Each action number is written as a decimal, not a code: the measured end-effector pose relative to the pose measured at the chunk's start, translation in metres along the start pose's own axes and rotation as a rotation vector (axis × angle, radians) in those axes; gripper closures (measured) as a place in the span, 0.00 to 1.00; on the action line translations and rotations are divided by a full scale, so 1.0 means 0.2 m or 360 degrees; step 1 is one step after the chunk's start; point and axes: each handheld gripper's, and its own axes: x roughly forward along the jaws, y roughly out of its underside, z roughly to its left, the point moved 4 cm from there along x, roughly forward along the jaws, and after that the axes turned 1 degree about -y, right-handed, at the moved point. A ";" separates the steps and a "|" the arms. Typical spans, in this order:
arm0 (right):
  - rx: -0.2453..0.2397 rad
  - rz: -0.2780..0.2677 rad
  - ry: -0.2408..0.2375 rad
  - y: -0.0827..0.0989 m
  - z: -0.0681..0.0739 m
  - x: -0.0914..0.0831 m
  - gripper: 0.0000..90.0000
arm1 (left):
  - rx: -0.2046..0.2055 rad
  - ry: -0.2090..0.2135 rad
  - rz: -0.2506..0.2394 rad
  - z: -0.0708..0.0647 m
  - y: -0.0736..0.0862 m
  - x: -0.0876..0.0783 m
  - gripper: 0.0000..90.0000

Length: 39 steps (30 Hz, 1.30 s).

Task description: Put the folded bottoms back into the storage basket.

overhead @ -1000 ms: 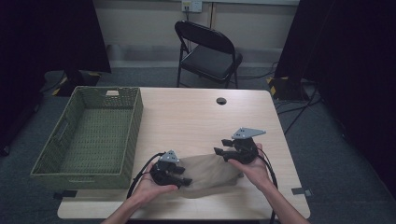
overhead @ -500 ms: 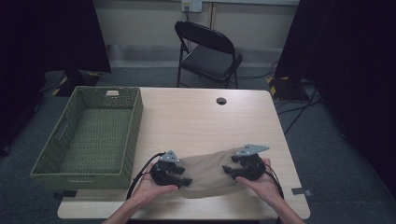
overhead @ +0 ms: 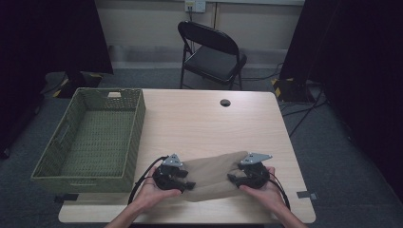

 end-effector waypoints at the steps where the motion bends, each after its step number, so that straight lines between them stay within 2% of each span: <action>1: 0.0016 -0.0007 -0.0005 0.00 -0.01 0.01 0.42 | 0.0000 0.0000 0.0000 0.00 0.00 0.00 0.46; 7: 0.0036 -0.0028 0.0013 -0.01 -0.05 0.02 0.42 | 0.0015 0.0009 0.0009 -0.04 0.00 0.01 0.45; 10: 0.0048 -0.0037 0.0071 -0.02 -0.08 0.02 0.41 | 0.0058 0.0051 0.0029 -0.07 0.00 0.02 0.45; 15: 0.0075 -0.0036 0.0154 -0.05 -0.14 0.04 0.40 | 0.0074 0.0113 0.0056 -0.12 -0.01 0.04 0.46; 17: 0.0085 -0.0040 0.0171 -0.06 -0.16 0.04 0.40 | 0.0060 0.0147 0.0055 -0.12 -0.03 0.03 0.47; 19: 0.0087 -0.0055 0.0190 -0.07 -0.16 0.04 0.40 | 0.0025 0.0170 -0.0001 -0.11 -0.05 0.00 0.49; 21: 0.0104 -0.0077 0.0187 -0.08 -0.16 0.02 0.40 | 0.0007 0.0142 -0.0059 -0.08 -0.06 -0.04 0.49; 24: 0.0144 -0.0125 0.0187 -0.10 -0.15 -0.02 0.38 | -0.0009 0.0097 -0.0099 -0.04 -0.07 -0.07 0.49; 25: 0.0153 -0.0155 0.0183 -0.12 -0.14 -0.03 0.38 | -0.0045 0.0048 -0.0156 0.01 -0.09 -0.11 0.49; 27: 0.0150 -0.0202 0.0173 -0.14 -0.11 -0.06 0.38 | -0.0073 -0.0004 -0.0188 0.06 -0.09 -0.13 0.49; 28: 0.0144 -0.0215 0.0157 -0.15 -0.08 -0.07 0.38 | -0.0073 -0.0004 -0.0188 0.06 -0.09 -0.13 0.49; 29: 0.0129 -0.0223 0.0132 -0.16 -0.05 -0.07 0.38 | -0.0126 -0.0018 -0.0176 0.10 -0.08 -0.13 0.49; 30: 0.0115 -0.0220 0.0112 -0.16 -0.02 -0.07 0.38 | -0.0132 -0.0026 -0.0153 0.11 -0.06 -0.12 0.48; 31: 0.0096 -0.0202 0.0086 -0.16 0.01 -0.06 0.38 | -0.0132 -0.0026 -0.0153 0.11 -0.06 -0.12 0.48; 32: 0.0064 -0.0166 0.0069 -0.15 0.04 -0.04 0.38 | -0.0126 -0.0037 -0.0099 0.11 -0.05 -0.09 0.48; 33: 0.0064 -0.0166 0.0069 -0.15 0.04 -0.04 0.38 | -0.0126 -0.0037 -0.0099 0.11 -0.05 -0.09 0.48; 34: 0.0024 -0.0110 0.0065 -0.13 0.07 0.00 0.37 | -0.0122 -0.0025 -0.0064 0.11 -0.04 -0.06 0.48; 36: -0.0001 -0.0064 0.0088 -0.11 0.06 0.03 0.38 | -0.0098 -0.0027 -0.0030 0.10 -0.03 -0.04 0.48; 39: 0.0006 -0.0058 0.0102 -0.10 0.04 0.05 0.39 | -0.0096 -0.0004 -0.0004 0.08 -0.02 -0.02 0.48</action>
